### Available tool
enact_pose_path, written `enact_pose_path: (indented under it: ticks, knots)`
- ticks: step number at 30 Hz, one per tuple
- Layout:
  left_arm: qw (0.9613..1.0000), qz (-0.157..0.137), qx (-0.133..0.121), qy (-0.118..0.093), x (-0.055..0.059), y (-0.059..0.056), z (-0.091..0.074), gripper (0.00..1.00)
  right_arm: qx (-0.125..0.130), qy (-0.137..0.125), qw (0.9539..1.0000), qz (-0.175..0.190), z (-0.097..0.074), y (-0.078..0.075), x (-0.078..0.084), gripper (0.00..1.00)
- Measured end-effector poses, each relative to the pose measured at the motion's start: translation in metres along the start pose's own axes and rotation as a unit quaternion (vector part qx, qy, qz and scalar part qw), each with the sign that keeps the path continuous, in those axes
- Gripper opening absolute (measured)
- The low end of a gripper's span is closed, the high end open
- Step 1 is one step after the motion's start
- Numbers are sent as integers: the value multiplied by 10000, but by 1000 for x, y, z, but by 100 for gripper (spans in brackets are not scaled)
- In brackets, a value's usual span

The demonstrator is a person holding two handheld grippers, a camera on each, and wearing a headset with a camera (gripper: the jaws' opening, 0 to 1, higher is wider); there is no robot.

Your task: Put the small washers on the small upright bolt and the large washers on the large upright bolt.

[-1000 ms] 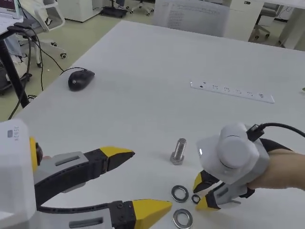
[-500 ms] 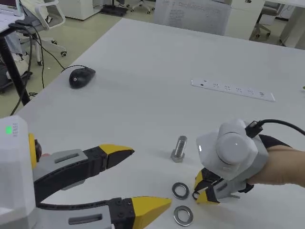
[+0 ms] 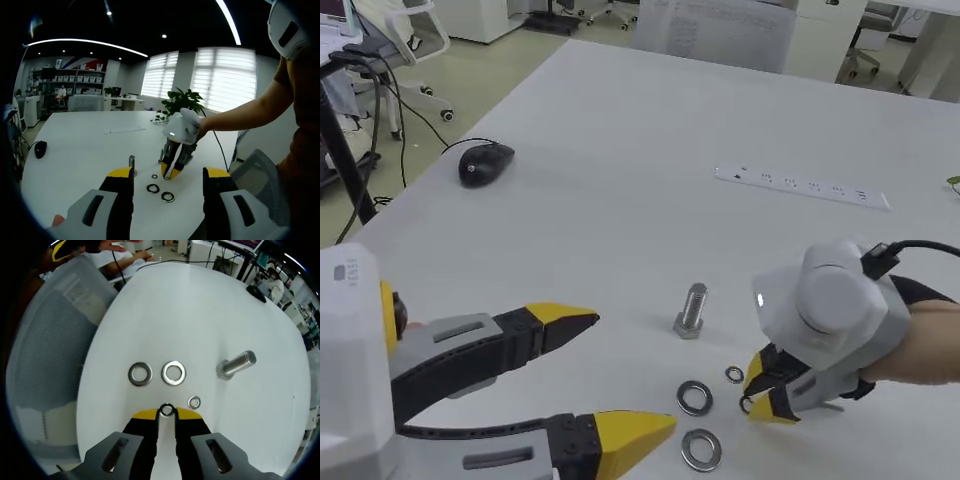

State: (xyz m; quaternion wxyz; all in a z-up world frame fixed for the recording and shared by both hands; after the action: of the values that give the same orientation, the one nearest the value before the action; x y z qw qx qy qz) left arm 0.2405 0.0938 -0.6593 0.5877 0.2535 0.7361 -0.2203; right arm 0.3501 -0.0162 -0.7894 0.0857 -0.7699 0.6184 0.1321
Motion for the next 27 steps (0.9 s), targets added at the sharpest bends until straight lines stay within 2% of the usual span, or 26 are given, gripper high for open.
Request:
enact_pose_path:
  ticks: [6,11,19,27]
  knots:
    - [10000,16,53,33,1,-2,4,55,237,9,9993,274,-23,-9,25,12]
    - [9999,32,111,62,1,-4,7,55,525,-40,9969,584,-43,-26,42,12]
    - [9998,27,159,69,0,-7,11,55,788,-76,9945,693,-62,-43,44,12]
    - [9999,19,140,72,-1,-7,11,55,948,-119,9935,613,-73,-60,34,12]
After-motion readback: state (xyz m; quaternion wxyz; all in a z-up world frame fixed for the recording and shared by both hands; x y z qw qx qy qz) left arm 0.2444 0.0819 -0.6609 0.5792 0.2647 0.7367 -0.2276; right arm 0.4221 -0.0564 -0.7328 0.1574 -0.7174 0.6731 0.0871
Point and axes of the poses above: the centre of the closed fingertips' face, and the gripper's own axes: z roughly forward along the fingers, y roughly to its left, x roughly out of its underside, the point moved 2 cm from there along -z, roughly backward along the fingers, and after that the axes turned 10 degrees about z, right-handed, at the moved point
